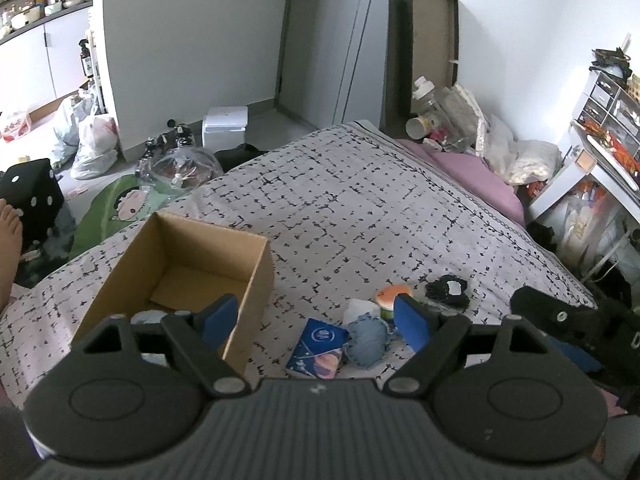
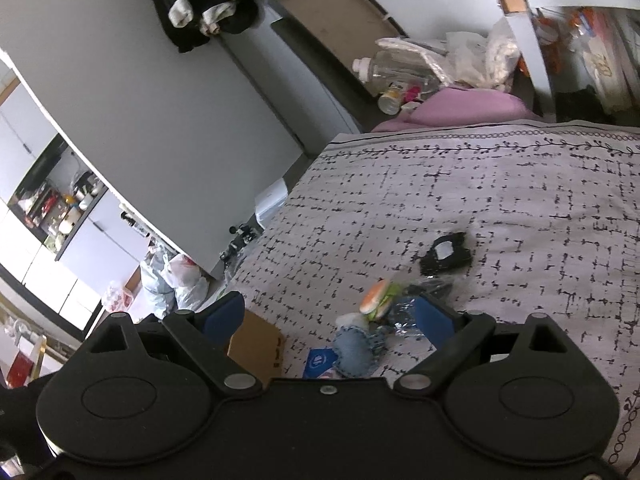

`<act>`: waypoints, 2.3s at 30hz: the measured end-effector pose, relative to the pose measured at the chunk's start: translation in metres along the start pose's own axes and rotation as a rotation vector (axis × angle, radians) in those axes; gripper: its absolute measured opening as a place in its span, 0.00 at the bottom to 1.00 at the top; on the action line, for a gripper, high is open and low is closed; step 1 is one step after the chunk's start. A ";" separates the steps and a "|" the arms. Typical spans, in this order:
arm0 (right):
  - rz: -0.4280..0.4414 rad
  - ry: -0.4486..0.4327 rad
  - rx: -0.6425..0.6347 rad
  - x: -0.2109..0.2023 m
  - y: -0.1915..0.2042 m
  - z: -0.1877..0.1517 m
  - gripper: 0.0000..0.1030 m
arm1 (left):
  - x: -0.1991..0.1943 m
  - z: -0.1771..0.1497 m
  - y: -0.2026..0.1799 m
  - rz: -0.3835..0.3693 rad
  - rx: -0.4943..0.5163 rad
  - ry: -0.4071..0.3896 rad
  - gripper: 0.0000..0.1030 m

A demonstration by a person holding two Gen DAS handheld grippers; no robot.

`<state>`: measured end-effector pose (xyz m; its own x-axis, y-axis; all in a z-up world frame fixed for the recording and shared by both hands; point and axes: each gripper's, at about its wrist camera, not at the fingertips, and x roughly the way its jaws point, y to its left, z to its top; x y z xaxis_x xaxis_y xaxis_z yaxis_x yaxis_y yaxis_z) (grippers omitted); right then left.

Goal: Organize soft objects
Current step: 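Move the right gripper back to the remaining items on the bed, then grasp the blue tissue pack with the left gripper while the right grasps the plastic bag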

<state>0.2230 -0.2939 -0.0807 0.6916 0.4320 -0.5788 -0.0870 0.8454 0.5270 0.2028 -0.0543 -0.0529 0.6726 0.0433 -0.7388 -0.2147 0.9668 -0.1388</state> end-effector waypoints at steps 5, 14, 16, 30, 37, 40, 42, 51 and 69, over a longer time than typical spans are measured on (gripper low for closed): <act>-0.019 -0.007 0.038 -0.002 -0.017 0.007 0.89 | 0.008 0.001 -0.002 -0.020 0.007 0.014 0.81; 0.016 0.023 0.184 0.007 -0.052 0.017 0.89 | 0.026 0.006 -0.010 -0.049 0.047 0.046 0.81; 0.018 0.036 0.195 0.011 -0.054 0.017 0.89 | 0.030 0.006 -0.010 -0.063 0.046 0.046 0.81; -0.026 0.110 0.275 0.049 -0.069 0.013 0.89 | 0.082 -0.004 -0.009 -0.096 0.014 0.141 0.79; -0.069 0.156 0.320 0.074 -0.077 0.010 0.86 | 0.104 -0.020 -0.005 -0.098 -0.008 0.191 0.78; -0.079 0.165 0.312 0.080 -0.074 0.008 0.86 | 0.113 -0.027 -0.007 -0.099 0.006 0.216 0.78; -0.085 0.176 0.306 0.085 -0.073 0.007 0.86 | 0.119 -0.031 -0.011 -0.093 0.039 0.222 0.78; -0.105 0.206 0.305 0.098 -0.073 0.005 0.86 | 0.142 -0.047 -0.012 -0.042 0.078 0.274 0.75; -0.157 0.241 0.270 0.134 -0.077 -0.006 0.71 | 0.175 -0.063 0.004 -0.011 -0.002 0.342 0.65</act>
<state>0.3175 -0.2991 -0.2025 0.4906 0.3928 -0.7778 0.2202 0.8078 0.5468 0.2754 -0.0588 -0.2243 0.3987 -0.0542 -0.9155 -0.2104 0.9662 -0.1489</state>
